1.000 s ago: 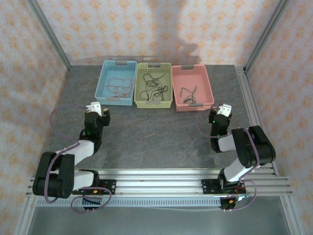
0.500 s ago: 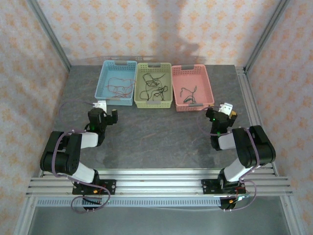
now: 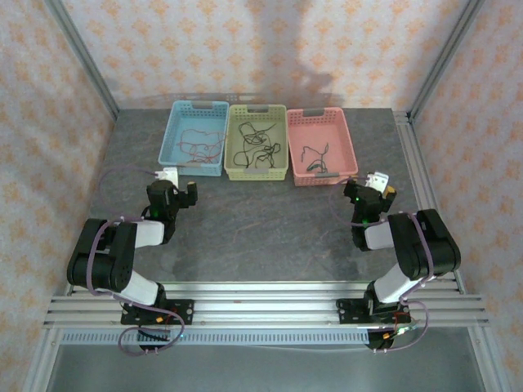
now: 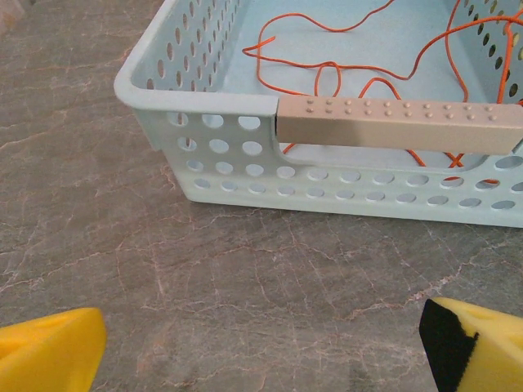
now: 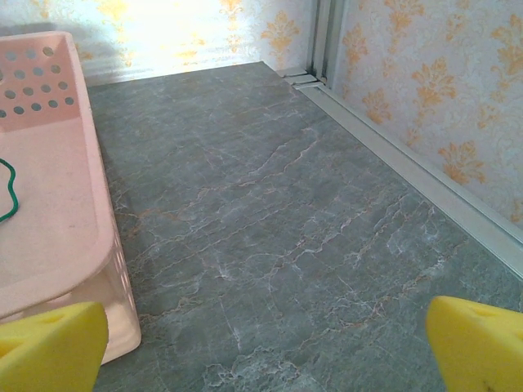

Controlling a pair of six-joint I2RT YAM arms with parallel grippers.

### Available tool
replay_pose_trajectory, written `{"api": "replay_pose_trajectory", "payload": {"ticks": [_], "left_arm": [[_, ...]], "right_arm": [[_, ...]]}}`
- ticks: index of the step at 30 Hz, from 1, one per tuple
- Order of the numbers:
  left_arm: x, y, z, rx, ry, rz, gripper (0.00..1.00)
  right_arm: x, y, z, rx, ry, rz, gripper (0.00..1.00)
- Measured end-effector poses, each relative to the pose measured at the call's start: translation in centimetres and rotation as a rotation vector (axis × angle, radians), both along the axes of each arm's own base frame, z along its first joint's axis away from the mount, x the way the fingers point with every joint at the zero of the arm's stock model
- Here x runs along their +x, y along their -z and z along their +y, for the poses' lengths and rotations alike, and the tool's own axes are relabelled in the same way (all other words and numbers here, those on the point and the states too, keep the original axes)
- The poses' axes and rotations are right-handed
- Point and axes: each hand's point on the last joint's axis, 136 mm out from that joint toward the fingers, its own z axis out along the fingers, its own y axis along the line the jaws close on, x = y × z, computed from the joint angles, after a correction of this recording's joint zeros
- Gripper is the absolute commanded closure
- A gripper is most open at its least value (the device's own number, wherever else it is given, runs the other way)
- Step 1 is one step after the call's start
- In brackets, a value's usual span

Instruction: Untangle the cables

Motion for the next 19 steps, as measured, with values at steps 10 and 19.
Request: {"api": "replay_pose_trajectory", "payload": {"ticks": [10,19], "left_arm": [[0.0,0.0,0.0,0.0,0.0,0.0,0.0],[0.0,0.0,0.0,0.0,0.0,-0.001,0.0]], "right_arm": [[0.0,0.0,0.0,0.003,0.001,0.0,0.0],[0.7,0.4,-1.4,0.051,0.012,0.026,0.01]]}}
